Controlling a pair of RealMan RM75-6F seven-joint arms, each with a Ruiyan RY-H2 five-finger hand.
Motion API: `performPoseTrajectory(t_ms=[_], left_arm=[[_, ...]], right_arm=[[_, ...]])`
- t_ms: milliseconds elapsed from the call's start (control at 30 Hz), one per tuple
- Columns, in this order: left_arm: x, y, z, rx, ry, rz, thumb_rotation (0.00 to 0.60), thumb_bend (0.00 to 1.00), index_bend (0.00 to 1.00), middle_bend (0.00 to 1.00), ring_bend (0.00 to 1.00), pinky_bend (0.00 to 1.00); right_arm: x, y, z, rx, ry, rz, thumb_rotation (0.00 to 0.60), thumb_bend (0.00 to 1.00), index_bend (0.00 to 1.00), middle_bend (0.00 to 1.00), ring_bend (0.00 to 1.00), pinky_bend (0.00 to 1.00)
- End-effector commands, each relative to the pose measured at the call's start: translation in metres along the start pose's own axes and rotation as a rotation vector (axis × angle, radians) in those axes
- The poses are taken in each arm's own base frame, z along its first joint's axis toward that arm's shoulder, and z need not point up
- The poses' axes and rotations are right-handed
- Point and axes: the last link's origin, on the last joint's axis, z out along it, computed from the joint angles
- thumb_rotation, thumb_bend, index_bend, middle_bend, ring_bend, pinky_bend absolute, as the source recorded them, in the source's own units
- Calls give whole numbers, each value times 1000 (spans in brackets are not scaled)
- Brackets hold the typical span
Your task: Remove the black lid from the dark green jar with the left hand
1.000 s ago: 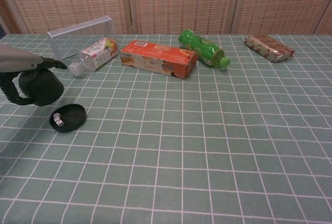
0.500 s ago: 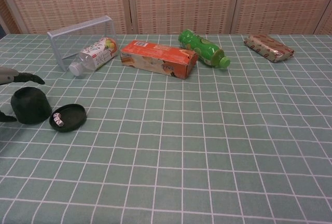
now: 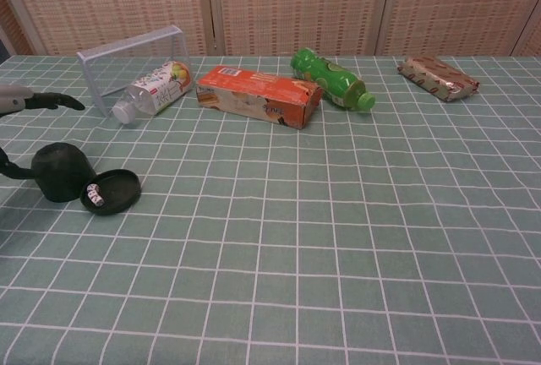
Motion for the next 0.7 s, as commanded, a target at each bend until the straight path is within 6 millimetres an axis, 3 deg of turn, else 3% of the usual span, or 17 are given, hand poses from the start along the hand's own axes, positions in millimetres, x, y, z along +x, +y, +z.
performPoseTrajectory(t_ms=[33,133,233,367,433,700], left_arm=[[12,-1,-27,-31,79,-14,600,260,0,0,0,4],[4,-4,-68,-60,147,-74,600,295,0,0,0,4],[-19,-13,-115,-101,253,-138,600,323,0,0,0,1],[-52,-26,-157,-112,373,-190,600,362,0,0,0,0],[-63,-35,-165,-97,386,-213,600,372,0,0,0,0],[-62,-48,-167,-62,390,-162,600,397,0,0,0,0]], right_arm=[[0,0,0,1,2,0,600,156,0,0,0,0],[0,-1,-1,6,0,-9,600,156,0,0,0,0],[-4,-3,-2,9,-15,-22,600,156,0,0,0,0],[-5,-5,-2,17,-22,-31,600,156,0,0,0,0],[-6,-6,-3,20,-23,-35,600,156,0,0,0,0],[-11,-7,-3,14,-39,-41,600,156,0,0,0,0]])
